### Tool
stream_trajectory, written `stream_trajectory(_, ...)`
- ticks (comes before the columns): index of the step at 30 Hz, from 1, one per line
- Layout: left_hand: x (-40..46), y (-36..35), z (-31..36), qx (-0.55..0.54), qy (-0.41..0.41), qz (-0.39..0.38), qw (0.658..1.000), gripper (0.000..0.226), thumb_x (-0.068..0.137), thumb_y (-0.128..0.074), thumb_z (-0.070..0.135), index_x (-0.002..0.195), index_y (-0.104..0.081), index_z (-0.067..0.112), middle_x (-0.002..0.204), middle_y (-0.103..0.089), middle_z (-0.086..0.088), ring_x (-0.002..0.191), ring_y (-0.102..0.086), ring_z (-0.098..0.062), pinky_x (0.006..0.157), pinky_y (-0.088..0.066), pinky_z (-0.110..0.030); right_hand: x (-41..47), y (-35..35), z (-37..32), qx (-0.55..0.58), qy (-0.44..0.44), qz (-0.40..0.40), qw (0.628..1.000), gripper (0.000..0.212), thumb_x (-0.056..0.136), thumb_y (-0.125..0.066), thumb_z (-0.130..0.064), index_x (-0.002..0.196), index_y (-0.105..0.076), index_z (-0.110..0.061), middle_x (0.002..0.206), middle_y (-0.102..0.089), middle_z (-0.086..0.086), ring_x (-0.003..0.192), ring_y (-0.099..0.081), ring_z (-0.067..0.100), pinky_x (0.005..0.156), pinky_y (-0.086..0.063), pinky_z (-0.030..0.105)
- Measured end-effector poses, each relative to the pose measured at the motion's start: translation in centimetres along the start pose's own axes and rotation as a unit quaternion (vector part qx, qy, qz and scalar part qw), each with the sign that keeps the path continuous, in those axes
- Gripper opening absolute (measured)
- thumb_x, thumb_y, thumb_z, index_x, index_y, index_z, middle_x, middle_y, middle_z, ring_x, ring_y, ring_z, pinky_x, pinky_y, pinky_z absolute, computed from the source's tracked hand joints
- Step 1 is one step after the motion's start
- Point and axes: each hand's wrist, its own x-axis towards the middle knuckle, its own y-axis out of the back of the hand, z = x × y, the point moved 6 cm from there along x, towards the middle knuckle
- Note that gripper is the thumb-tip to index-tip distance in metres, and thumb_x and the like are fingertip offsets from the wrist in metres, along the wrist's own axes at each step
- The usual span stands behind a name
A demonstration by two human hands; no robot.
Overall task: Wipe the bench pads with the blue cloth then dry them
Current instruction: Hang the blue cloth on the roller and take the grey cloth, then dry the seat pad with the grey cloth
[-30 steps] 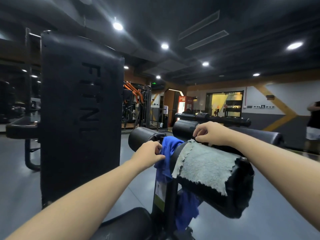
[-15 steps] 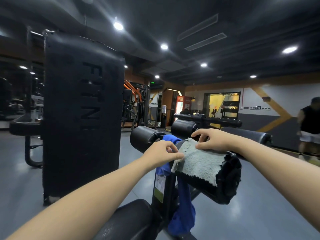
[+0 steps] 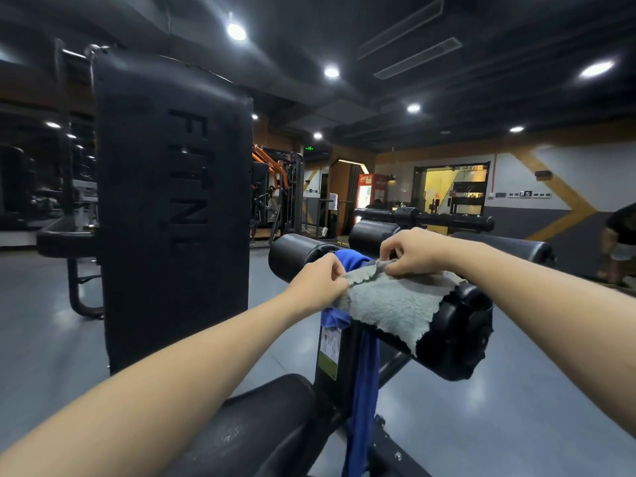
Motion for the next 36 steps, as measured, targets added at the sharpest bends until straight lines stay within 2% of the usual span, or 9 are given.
stream_trajectory(2, -0.9, 1.1, -0.2, -0.011, -0.007, -0.002, 1.0, 0.005, 0.094, -0.053, 0.02, 0.096, -0.056, 0.018, 0.088, -0.065, 0.003, 0.08, -0.064, -0.019, 0.078, -0.057, -0.042, -0.4, 0.2, -1.5, -0.001, 0.025, 0.028, 0.999, 0.007, 0.087, -0.068, -0.027, 0.087, -0.062, -0.024, 0.089, -0.057, -0.005, 0.081, -0.054, 0.014, 0.069, -0.047, 0.032)
stream_trajectory(4, -2.2, 2.5, -0.5, -0.023, -0.008, -0.006, 1.0, 0.006, 0.098, -0.051, 0.021, 0.099, -0.054, 0.017, 0.088, -0.066, 0.001, 0.072, -0.067, -0.019, 0.075, -0.059, -0.041, -1.1, 0.4, -3.3, 0.037, 0.048, 0.045, 0.997, 0.015, 0.083, -0.069, -0.02, 0.076, -0.056, -0.021, 0.092, -0.055, 0.001, 0.082, -0.054, 0.019, 0.071, -0.048, 0.034)
stream_trajectory(7, -5.0, 4.7, -0.9, -0.037, -0.016, -0.028, 0.999, 0.008, 0.101, -0.052, 0.027, 0.099, -0.053, 0.019, 0.086, -0.067, -0.004, 0.061, -0.064, -0.016, 0.068, -0.062, -0.041, -2.5, 0.7, -5.5, 0.077, 0.061, 0.064, 0.993, 0.011, 0.081, -0.068, -0.014, 0.081, -0.058, -0.01, 0.093, -0.059, 0.007, 0.081, -0.055, 0.022, 0.068, -0.043, 0.03)
stream_trajectory(10, -8.8, 6.9, -2.1, -0.019, -0.021, -0.052, 0.998, 0.012, 0.098, -0.06, 0.036, 0.096, -0.056, 0.024, 0.086, -0.068, -0.001, 0.068, -0.067, -0.023, 0.069, -0.061, -0.042, -4.2, 0.1, -7.8, 0.128, 0.074, 0.058, 0.987, 0.014, 0.081, -0.072, -0.014, 0.082, -0.06, -0.006, 0.079, -0.063, 0.006, 0.068, -0.054, 0.012, 0.063, -0.045, 0.027)
stream_trajectory(15, -15.5, 9.7, -5.4, 0.034, -0.008, -0.065, 0.997, 0.016, 0.093, -0.067, 0.04, 0.091, -0.065, 0.024, 0.084, -0.07, 0.002, 0.058, -0.063, -0.011, 0.068, -0.056, -0.037, -6.7, -3.7, -12.2, 0.151, 0.103, 0.023, 0.983, 0.028, 0.081, -0.081, -0.027, 0.069, -0.058, -0.018, 0.063, -0.058, -0.01, 0.055, -0.05, -0.001, 0.055, -0.039, 0.014)
stream_trajectory(19, -20.0, 11.0, -8.0, 0.067, 0.009, -0.077, 0.995, 0.014, 0.093, -0.067, 0.038, 0.088, -0.069, 0.025, 0.08, -0.072, 0.0, 0.055, -0.06, -0.007, 0.064, -0.053, -0.03, -8.3, -8.3, -15.5, 0.23, 0.108, -0.036, 0.967, 0.029, 0.081, -0.082, -0.024, 0.072, -0.056, -0.016, 0.055, -0.056, -0.014, 0.052, -0.047, 0.001, 0.056, -0.039, 0.014)
stream_trajectory(24, -23.4, 11.8, -12.1, 0.064, 0.054, -0.065, 0.994, 0.012, 0.093, -0.067, 0.034, 0.084, -0.072, 0.028, 0.072, -0.071, 0.007, 0.058, -0.061, -0.006, 0.058, -0.051, -0.021, -7.6, -13.6, -18.9, 0.281, 0.115, -0.079, 0.949, 0.021, 0.086, -0.078, -0.022, 0.084, -0.059, -0.012, 0.064, -0.064, -0.007, 0.057, -0.054, 0.006, 0.059, -0.046, 0.02)
stream_trajectory(33, -23.9, 8.6, -24.3, 0.077, 0.151, -0.04, 0.985, 0.013, 0.09, -0.068, 0.028, 0.078, -0.071, 0.026, 0.071, -0.071, 0.007, 0.054, -0.058, -0.005, 0.058, -0.05, -0.02, -0.7, -23.8, -21.5, 0.246, 0.094, -0.097, 0.96, 0.011, 0.086, -0.073, -0.018, 0.092, -0.064, -0.02, 0.077, -0.066, -0.007, 0.064, -0.057, 0.005, 0.064, -0.046, 0.021)
stream_trajectory(36, -23.8, 6.5, -28.4, 0.093, 0.183, -0.051, 0.977, 0.01, 0.092, -0.067, 0.025, 0.083, -0.068, 0.027, 0.078, -0.072, 0.006, 0.058, -0.062, -0.01, 0.065, -0.055, -0.032, 1.2, -27.9, -21.1, 0.248, 0.057, -0.082, 0.964, 0.011, 0.086, -0.07, -0.018, 0.09, -0.062, -0.025, 0.078, -0.064, -0.009, 0.071, -0.059, 0.012, 0.064, -0.045, 0.025)
